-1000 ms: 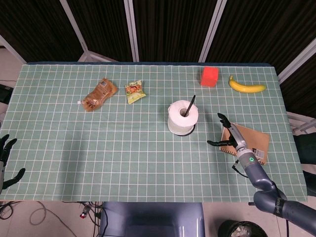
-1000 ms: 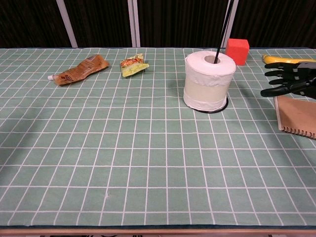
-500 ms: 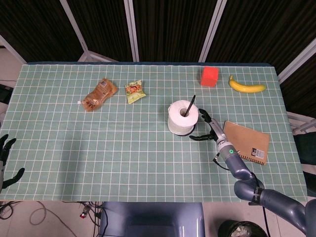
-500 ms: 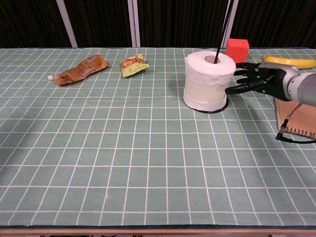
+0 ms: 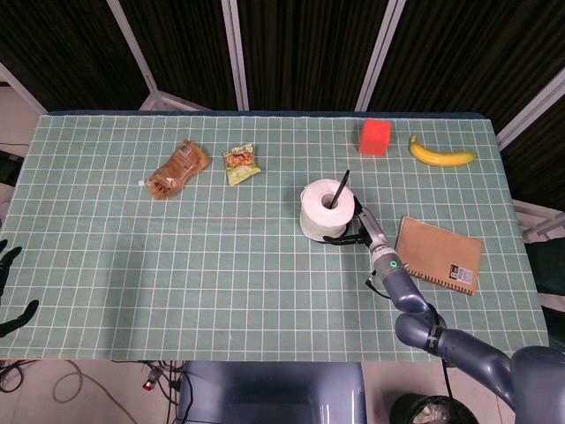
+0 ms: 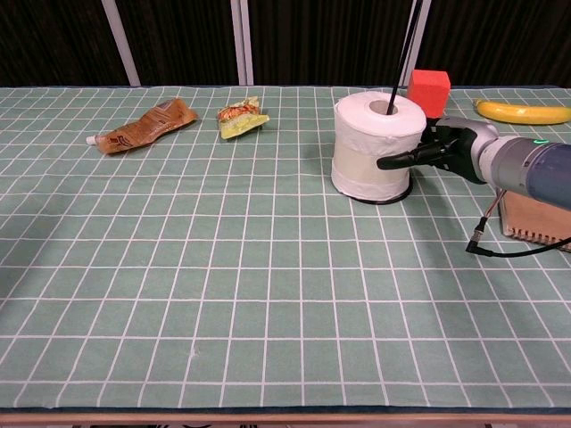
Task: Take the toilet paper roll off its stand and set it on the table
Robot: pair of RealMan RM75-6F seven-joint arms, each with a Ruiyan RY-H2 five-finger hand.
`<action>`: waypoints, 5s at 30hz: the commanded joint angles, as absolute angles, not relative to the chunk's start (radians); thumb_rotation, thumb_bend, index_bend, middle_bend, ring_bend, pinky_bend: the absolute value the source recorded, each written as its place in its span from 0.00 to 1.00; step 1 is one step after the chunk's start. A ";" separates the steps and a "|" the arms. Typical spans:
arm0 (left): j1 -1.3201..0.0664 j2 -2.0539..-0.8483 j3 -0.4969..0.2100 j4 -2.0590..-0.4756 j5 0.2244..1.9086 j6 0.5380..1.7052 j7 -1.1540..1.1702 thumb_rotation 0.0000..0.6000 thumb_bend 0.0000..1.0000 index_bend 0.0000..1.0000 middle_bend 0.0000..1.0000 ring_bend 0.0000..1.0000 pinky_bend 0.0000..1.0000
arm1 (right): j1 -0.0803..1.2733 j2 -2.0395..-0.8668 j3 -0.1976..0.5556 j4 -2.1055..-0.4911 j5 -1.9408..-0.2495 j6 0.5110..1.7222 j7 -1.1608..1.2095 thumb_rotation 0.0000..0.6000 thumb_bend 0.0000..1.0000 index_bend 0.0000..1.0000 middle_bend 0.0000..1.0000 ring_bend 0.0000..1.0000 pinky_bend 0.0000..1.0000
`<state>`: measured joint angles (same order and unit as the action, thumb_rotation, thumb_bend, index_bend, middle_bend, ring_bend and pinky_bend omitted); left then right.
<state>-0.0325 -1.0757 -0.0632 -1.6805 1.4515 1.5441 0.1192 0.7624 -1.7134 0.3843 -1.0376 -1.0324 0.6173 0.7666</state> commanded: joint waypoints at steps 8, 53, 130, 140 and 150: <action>-0.031 -1.072 -0.066 -1.680 1.445 1.544 0.111 1.00 0.22 0.12 0.00 0.00 0.03 | 0.790 -1.775 0.412 -0.966 -1.005 0.606 0.740 1.00 0.00 0.00 0.00 0.00 0.00; -0.024 -1.061 -0.064 -1.683 1.448 1.552 0.096 1.00 0.22 0.14 0.00 0.00 0.03 | 0.744 -1.589 0.544 -1.291 -0.988 0.722 0.571 1.00 0.00 0.33 0.30 0.35 0.12; -0.022 -1.059 -0.067 -1.685 1.453 1.557 0.081 1.00 0.22 0.15 0.00 0.00 0.03 | 0.454 -1.537 0.276 -1.603 -1.273 0.826 0.638 1.00 0.00 0.33 0.30 0.26 0.12; -0.024 -1.060 -0.065 -1.686 1.454 1.552 0.088 1.00 0.22 0.15 0.00 0.00 0.03 | 0.491 -1.639 0.274 -1.537 -1.219 0.868 0.544 1.00 0.00 0.33 0.29 0.25 0.12; -0.024 -1.057 -0.067 -1.687 1.447 1.550 0.085 1.00 0.22 0.15 0.00 0.00 0.03 | 0.531 -1.639 0.264 -1.532 -1.186 0.812 0.510 1.00 0.00 0.17 0.15 0.13 0.06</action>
